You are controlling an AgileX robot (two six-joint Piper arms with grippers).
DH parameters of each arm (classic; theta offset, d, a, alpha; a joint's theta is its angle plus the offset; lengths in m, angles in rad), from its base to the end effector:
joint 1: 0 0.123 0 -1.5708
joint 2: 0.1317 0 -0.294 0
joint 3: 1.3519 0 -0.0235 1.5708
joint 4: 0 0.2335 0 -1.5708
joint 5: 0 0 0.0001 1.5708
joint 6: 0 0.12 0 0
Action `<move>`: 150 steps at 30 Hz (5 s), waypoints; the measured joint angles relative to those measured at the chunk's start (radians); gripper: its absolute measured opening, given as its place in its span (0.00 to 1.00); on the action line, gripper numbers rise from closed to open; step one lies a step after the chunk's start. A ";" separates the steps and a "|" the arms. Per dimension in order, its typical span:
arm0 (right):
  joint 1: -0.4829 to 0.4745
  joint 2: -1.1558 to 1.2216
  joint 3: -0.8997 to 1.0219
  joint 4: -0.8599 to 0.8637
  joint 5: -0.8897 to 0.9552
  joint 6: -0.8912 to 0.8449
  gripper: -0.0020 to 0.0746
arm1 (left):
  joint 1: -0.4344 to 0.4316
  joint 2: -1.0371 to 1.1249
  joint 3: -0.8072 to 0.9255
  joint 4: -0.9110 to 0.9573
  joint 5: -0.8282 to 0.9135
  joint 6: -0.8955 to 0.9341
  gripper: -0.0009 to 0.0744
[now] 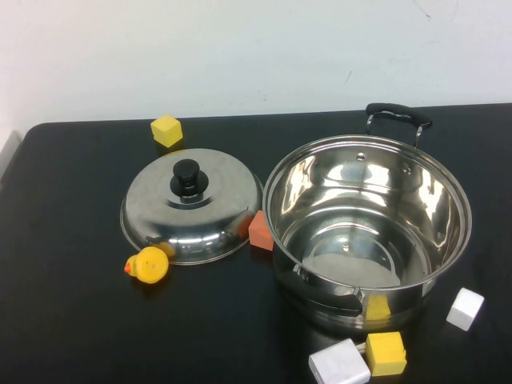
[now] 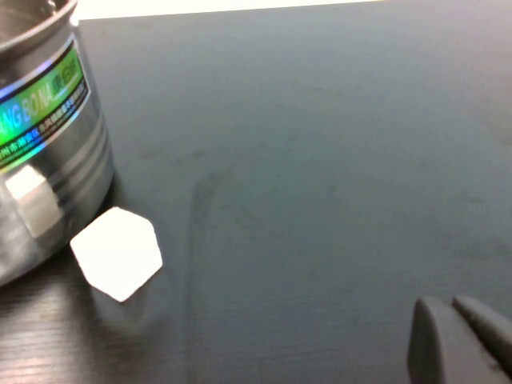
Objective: Cover the pot
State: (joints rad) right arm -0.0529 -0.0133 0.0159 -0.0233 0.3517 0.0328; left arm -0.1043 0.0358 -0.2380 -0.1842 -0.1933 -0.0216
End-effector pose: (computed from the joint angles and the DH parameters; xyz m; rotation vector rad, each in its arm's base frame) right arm 0.0543 -0.0038 0.1691 0.0643 1.8368 -0.0368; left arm 0.0339 0.0007 0.3164 -0.0854 1.0917 -0.2564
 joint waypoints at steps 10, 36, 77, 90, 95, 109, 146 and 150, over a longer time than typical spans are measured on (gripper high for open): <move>0.000 0.000 0.000 0.000 0.000 0.000 0.02 | 0.000 0.440 -0.122 0.004 -0.235 -0.037 0.01; 0.000 0.000 0.000 0.000 0.000 0.000 0.02 | -0.030 1.492 -0.538 0.668 -0.496 -0.538 0.68; 0.000 0.000 0.000 0.000 0.000 0.000 0.02 | -0.157 1.825 -0.708 0.450 -0.390 -0.327 0.45; 0.000 0.000 0.000 0.000 0.000 0.000 0.02 | -0.180 1.342 -0.708 0.455 -0.277 -0.330 0.45; 0.000 0.000 0.000 0.000 0.000 0.000 0.02 | -0.280 1.229 -0.708 0.693 -0.289 -0.636 0.45; 0.000 0.000 0.000 0.000 0.000 0.000 0.02 | -0.544 1.481 -0.752 0.851 -0.343 -0.770 0.45; 0.000 0.000 0.000 0.000 0.000 0.000 0.02 | -0.550 1.707 -0.871 0.995 -0.365 -0.867 0.45; 0.000 0.000 0.000 0.000 0.000 0.000 0.02 | -0.550 1.720 -0.878 0.995 -0.384 -0.867 0.45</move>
State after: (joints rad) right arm -0.0529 -0.0133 0.0159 -0.0233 0.3517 0.0328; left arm -0.6547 1.7559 -1.1158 0.8106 -0.5774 -0.8883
